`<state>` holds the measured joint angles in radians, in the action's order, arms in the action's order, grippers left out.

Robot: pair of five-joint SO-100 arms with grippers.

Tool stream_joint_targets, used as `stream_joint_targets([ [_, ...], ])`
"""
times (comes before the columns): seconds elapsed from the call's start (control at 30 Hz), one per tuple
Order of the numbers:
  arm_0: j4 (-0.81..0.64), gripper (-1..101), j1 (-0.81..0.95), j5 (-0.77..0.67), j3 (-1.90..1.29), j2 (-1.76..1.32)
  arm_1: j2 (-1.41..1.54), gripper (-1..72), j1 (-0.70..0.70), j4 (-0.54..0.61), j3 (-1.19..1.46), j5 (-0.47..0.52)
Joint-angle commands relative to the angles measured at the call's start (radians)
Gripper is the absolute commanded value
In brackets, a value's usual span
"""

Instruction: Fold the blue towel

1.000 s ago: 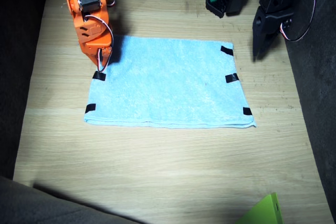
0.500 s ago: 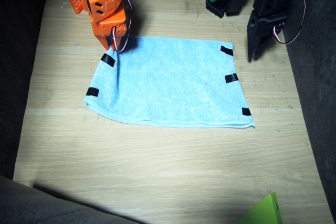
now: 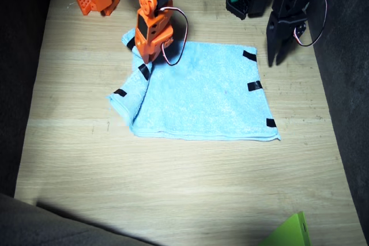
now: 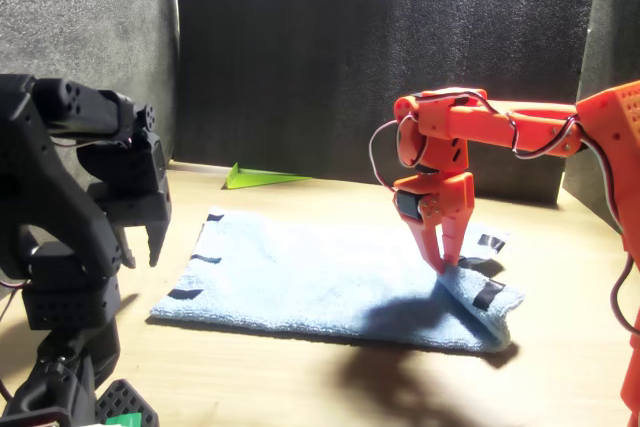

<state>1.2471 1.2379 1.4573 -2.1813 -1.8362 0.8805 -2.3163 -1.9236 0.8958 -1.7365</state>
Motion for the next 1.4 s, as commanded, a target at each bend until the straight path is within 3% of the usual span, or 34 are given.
stream_joint_targets([
  [0.0, 0.002, 14, 0.005, 0.020, -0.008, -0.017, 0.015, -0.1, -0.060, -0.021, -0.035, 0.018],
  [0.33, -0.009, 15, -0.012, 0.017, -0.006, 0.002, 0.021, -0.1, -0.201, -0.021, -0.049, 0.072],
  [0.87, 0.000, 15, -0.023, 0.018, 0.012, 0.032, -0.156, -0.3, -0.052, -0.023, -0.376, 0.268],
  [1.3, 0.012, 15, -0.035, 0.034, 0.043, 0.084, -0.201, -0.3, -0.272, -0.025, -0.377, 0.278],
  [1.37, 0.012, 15, -0.037, 0.035, 0.048, 0.092, -0.183, 8.3, -0.290, -0.025, -0.374, 0.287],
])
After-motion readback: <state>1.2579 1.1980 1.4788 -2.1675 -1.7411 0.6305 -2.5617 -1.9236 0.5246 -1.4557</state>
